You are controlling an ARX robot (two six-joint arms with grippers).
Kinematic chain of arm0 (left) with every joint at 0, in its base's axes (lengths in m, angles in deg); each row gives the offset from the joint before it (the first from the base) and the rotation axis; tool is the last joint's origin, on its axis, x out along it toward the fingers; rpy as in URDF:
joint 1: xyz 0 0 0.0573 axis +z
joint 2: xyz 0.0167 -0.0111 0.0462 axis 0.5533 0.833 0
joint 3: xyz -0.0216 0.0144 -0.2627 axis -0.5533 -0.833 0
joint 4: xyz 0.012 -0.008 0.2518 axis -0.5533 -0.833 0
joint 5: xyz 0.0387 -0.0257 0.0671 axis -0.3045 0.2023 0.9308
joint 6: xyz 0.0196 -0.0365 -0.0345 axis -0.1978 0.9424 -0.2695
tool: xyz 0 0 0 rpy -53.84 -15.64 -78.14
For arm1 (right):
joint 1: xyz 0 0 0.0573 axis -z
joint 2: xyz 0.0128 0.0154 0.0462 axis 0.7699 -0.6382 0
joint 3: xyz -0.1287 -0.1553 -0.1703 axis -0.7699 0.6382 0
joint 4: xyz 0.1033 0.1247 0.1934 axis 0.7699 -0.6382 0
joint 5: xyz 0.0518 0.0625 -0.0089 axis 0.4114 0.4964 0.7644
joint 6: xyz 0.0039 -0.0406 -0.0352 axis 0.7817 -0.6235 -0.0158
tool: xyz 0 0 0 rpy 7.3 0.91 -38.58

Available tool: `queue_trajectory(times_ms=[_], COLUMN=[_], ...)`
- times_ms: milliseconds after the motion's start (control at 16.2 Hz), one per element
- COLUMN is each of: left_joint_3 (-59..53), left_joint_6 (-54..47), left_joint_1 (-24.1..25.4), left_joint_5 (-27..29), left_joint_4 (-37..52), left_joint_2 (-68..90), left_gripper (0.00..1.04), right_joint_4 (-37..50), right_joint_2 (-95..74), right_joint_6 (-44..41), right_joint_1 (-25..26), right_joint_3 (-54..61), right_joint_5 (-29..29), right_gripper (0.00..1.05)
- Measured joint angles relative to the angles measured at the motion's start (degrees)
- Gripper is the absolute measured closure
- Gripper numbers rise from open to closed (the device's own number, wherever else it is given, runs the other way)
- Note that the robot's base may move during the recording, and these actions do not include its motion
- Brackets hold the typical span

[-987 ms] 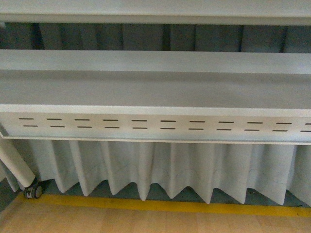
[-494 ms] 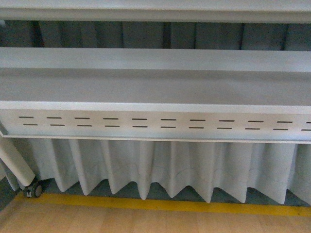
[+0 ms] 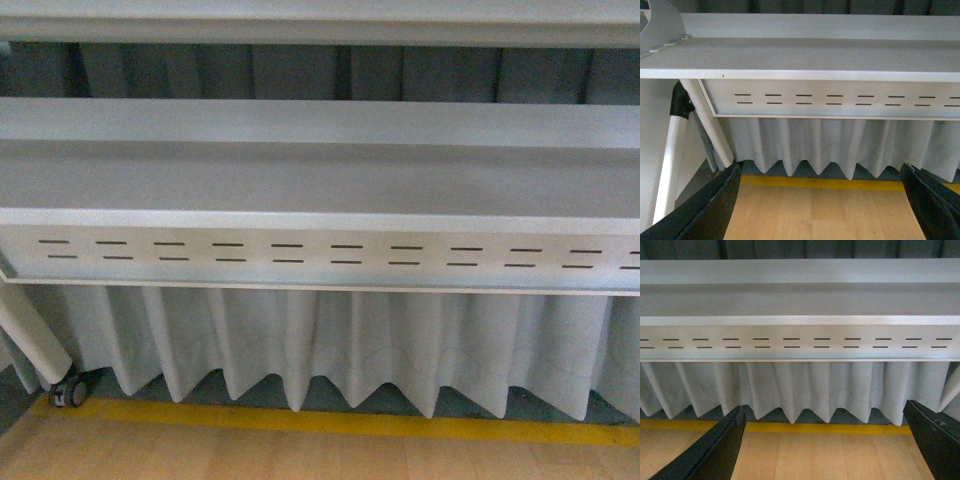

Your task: Wind up and store yellow beetle toy

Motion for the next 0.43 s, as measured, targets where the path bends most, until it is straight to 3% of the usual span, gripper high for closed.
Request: queue_trajectory(times_ms=[432], left_joint_3=[0.0], left_joint_6=[0.0], left_joint_1=[0.0], left_joint_5=[0.0], left_joint_4=[0.0], left_joint_2=[0.0], left_gripper=[0.07], right_joint_4=[0.0], right_joint_2=[0.0], right_joint_6=[0.0], right_joint_1=[0.0], right_joint_3=[0.0], right_joint_5=[0.0], right_gripper=[0.06])
